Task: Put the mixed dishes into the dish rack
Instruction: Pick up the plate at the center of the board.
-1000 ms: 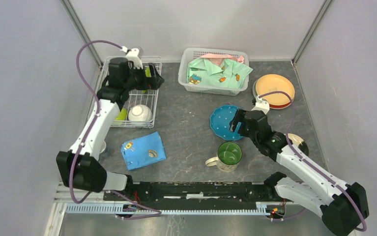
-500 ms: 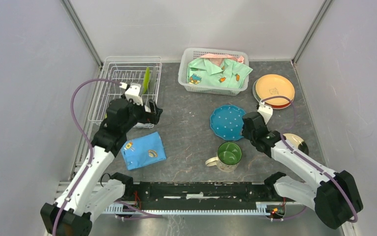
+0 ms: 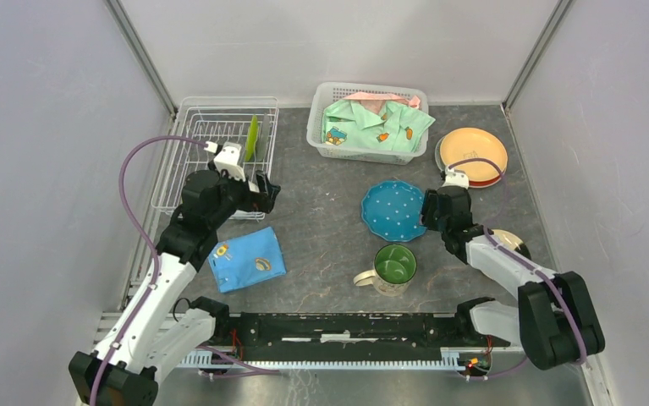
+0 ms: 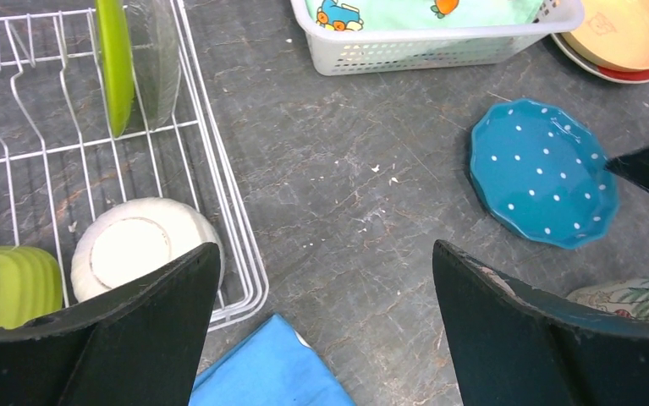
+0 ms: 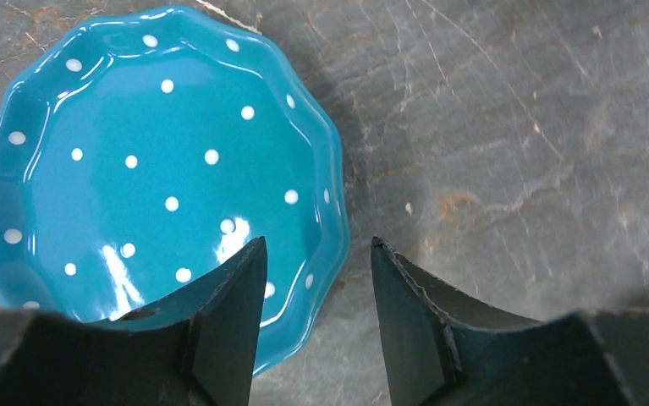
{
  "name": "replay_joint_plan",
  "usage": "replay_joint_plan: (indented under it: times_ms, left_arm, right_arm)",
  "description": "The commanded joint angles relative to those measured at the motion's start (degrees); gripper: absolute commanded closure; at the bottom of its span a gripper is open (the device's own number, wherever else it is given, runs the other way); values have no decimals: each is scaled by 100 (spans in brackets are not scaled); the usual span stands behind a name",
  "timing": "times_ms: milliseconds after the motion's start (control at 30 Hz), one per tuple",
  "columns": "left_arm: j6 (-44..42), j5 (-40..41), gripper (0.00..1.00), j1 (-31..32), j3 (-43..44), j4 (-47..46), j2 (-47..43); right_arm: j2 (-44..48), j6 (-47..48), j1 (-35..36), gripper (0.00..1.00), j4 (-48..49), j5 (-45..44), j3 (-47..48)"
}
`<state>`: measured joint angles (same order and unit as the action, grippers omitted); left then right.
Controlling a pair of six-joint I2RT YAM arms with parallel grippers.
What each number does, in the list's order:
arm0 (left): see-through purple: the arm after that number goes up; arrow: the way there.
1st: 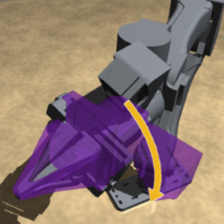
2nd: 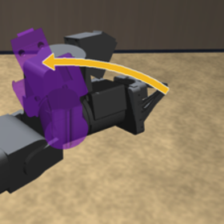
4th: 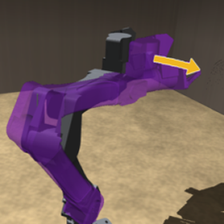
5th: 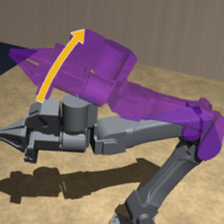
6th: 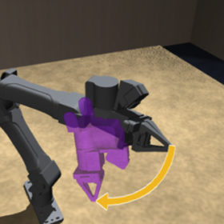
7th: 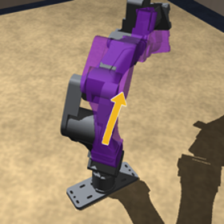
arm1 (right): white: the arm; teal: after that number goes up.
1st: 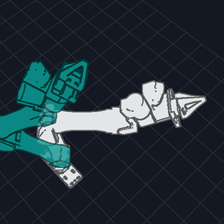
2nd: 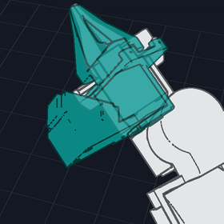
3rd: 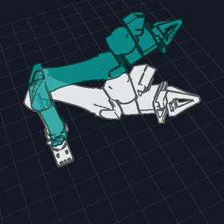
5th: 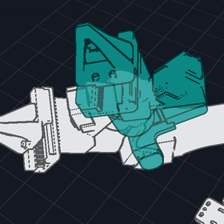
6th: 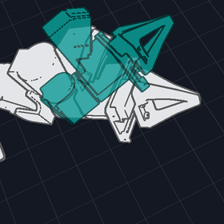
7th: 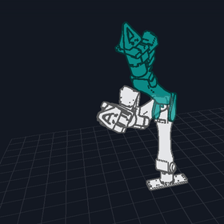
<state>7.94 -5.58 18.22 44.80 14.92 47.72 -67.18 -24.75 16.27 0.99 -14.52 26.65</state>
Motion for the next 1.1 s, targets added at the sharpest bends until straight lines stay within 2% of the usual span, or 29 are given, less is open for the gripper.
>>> replay_joint_plan:
  times_ms: [0,133,333,600,800,1067]
  left_arm:
    - [27,-322,0,55,155,-160,-43]
    - [45,-373,0,55,215,-74,29]
    - [-60,-39,0,141,179,-72,-133]
    - [-126,29,0,196,171,-58,-109]
    - [-120,34,0,200,172,-56,3]
    - [-130,76,0,206,136,-96,16]
  right_arm:
    - [-297,956,-343,45,867,833,254]
    - [-791,1161,-684,45,831,1341,463]
    - [-1372,1273,-1013,52,1159,2061,568]
    - [-1676,1415,-1061,57,1278,2328,517]
    - [-1830,1318,-1065,74,1245,2420,654]
    - [-1491,526,-1032,96,1192,2919,790]
